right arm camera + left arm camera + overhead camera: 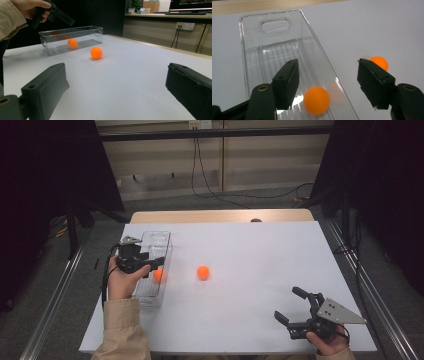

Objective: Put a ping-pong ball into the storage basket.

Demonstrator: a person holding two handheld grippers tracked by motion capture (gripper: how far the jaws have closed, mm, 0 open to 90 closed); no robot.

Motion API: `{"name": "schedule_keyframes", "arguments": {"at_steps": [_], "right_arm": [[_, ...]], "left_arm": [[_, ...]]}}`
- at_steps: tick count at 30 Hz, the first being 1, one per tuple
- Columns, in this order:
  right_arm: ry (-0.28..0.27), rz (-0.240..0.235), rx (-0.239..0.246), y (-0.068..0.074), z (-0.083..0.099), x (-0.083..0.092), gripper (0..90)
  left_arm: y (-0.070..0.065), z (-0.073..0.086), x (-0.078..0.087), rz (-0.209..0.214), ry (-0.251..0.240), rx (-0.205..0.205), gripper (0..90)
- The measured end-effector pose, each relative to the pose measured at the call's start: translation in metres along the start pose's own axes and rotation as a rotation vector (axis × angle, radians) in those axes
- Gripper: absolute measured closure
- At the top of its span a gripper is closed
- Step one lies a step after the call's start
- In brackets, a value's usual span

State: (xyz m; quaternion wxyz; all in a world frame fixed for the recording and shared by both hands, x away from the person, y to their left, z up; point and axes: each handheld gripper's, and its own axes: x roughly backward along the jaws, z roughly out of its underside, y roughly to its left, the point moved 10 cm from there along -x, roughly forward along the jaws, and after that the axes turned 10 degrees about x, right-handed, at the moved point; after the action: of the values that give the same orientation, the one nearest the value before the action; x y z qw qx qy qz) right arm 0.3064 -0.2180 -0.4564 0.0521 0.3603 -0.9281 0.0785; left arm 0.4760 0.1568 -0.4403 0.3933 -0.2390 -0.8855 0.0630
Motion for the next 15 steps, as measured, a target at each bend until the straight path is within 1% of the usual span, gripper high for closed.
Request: {"name": "schedule_keyframes", "arguments": {"at_steps": [2,6,7,13,15], "right_arm": [[-0.001,0.000,0.002,0.000,0.000,0.000,2.9],[0.000,0.001,-0.001,0.000,0.000,0.000,2.9],[-0.001,0.001,0.002,0.000,0.000,0.000,2.9],[-0.001,0.001,0.002,0.000,0.000,0.000,2.9],[-0.001,0.001,0.002,0.000,0.000,0.000,2.9]], "left_arm": [[-0.001,0.001,0.000,0.001,0.008,-0.010,33.5],[-0.005,0.000,-0.002,0.007,0.007,-0.007,30.7],[-0.006,0.000,-0.002,0.009,0.009,-0.013,30.1],[-0.012,0.000,-0.004,0.018,0.009,-0.010,26.8],[-0.013,0.001,-0.005,0.018,0.018,-0.010,25.1]]}}
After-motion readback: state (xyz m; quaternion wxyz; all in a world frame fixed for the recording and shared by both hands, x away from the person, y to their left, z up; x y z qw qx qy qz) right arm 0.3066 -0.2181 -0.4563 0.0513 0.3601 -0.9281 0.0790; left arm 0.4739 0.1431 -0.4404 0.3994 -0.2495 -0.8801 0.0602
